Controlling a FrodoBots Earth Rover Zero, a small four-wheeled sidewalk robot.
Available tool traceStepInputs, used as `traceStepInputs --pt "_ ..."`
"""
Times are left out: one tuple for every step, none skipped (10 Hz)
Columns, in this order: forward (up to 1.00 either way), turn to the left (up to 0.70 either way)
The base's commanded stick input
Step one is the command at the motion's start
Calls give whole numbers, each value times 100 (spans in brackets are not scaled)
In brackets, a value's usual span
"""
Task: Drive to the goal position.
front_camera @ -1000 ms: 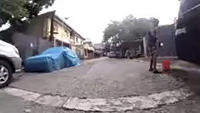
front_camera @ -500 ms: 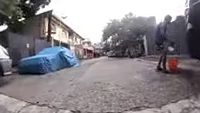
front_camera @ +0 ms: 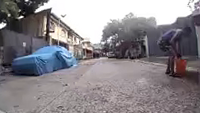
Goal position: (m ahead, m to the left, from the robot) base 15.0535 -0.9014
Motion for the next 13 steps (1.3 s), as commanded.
traceStepInputs --pt "70 0" --pt "70 0" --pt "70 0" --pt "70 0" --pt "70 0" --pt "70 0" --pt "70 0" --pt "70 0" --pt "70 0" --pt "70 0" --pt "70 0" --pt "70 0" --pt "70 0"
